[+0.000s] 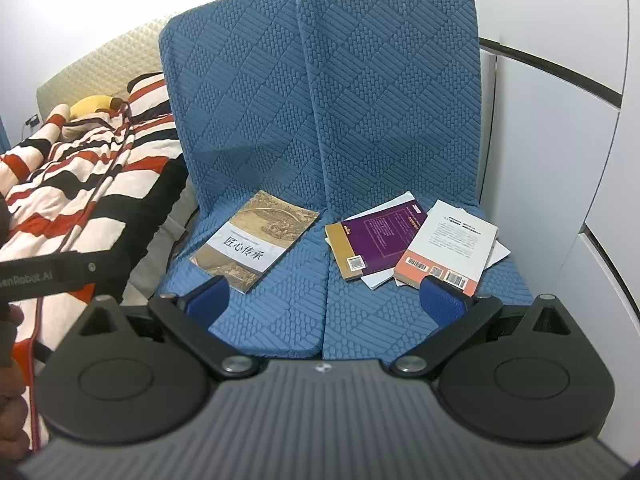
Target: Organize objects
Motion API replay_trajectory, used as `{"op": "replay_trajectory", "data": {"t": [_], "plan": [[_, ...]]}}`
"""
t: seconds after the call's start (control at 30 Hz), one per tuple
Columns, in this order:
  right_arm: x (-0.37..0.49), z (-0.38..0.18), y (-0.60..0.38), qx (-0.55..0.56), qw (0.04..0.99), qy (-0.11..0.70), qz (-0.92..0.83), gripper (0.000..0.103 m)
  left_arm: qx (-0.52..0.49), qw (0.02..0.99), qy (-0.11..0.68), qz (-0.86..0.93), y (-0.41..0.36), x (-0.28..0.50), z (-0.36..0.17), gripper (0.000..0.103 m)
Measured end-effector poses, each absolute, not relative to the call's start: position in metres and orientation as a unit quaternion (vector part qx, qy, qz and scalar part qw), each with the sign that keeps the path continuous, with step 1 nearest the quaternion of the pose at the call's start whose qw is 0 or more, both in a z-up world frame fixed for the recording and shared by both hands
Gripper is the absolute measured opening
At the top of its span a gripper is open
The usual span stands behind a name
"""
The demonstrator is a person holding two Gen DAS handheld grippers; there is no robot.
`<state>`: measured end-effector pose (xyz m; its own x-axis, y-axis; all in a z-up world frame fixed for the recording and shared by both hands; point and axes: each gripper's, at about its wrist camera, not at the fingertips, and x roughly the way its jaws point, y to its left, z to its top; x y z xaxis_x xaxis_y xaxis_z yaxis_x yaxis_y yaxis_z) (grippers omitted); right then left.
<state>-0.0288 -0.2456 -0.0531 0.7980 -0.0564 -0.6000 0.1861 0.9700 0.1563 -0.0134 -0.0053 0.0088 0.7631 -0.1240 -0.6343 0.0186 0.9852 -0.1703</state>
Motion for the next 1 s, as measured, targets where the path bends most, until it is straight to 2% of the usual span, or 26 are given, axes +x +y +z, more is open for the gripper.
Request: {"op": "replay_trajectory", "data": {"t": [1.0], "plan": [[-0.018, -0.108, -0.215, 0.113, 0.937, 0.328, -0.034, 0.103, -0.079, 0.943, 0.314, -0.072, 0.015, -0.003, -0.04, 0.103]]}}
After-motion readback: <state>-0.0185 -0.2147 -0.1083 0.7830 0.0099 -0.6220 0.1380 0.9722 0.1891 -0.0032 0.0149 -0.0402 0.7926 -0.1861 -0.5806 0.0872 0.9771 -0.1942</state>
